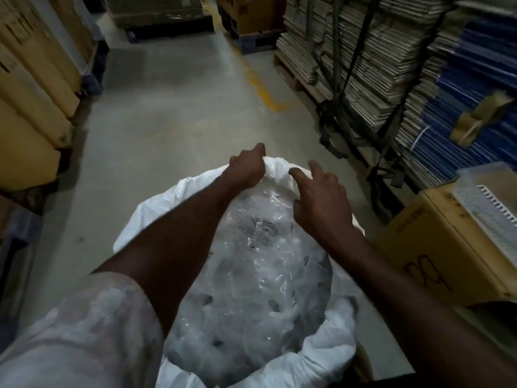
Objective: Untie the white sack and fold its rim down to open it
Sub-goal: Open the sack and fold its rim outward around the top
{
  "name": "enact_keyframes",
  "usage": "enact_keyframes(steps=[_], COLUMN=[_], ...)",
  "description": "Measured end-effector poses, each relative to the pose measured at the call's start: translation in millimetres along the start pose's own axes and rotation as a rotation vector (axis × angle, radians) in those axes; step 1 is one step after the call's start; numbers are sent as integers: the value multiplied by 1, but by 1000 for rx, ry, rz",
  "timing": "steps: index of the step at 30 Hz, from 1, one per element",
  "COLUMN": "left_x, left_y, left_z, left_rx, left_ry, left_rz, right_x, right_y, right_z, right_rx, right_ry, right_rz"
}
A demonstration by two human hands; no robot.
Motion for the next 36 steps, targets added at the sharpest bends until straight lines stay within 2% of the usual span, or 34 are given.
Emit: enact_keyframes(steps=[3,5,8,10,12,14,16,18,20,21,23,26,33,36], left_x=[-6,-1,29,57,73,73,61,47,36,32,28,34,113,175], left_y=[2,2,12,33,61,73,78,82,88,90,90,85,55,39], left_z=[-1,12,51,83,105,114,119,123,123,122,122,132,161,165], left_rx=[61,-30,-162,-201,-256,-258,-280,-313,-348,-371,-415,-398,-109,88], left_ry=[-56,21,314,544,630,558,477,430,389,365,325,331,434,389], left_rz=[-46,14,164,153,100,73,52,-11,-78,-88,-75,3,225,327], right_x=[21,20,14,11,11,15,20,23,33,45,75,107,101,108], right_y=[20,26,24,26,29,35,28,18,14,16,31,56,33,39], right_z=[25,36,57,68,78,87,86,78,72,69,66,67,107,126], right_rx=[-112,-242,-472,-639,-762,-835,-794,-663,-408,-268,-172,-276,-683,-899], right_ry=[74,105,197,297,374,390,358,323,256,238,266,334,482,609], right_rz=[-58,-33,-4,-43,-80,-117,-135,-170,-181,-188,-264,-354,-62,-40])
Point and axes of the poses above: each hand's wrist, its own x-axis away from the middle knuckle, its own y-axis out of the palm, z = x × y, the point moved 10 cm from there along -x, towards the middle knuckle, and after that the axes turned 3 degrees about x, right-handed, at the moved point
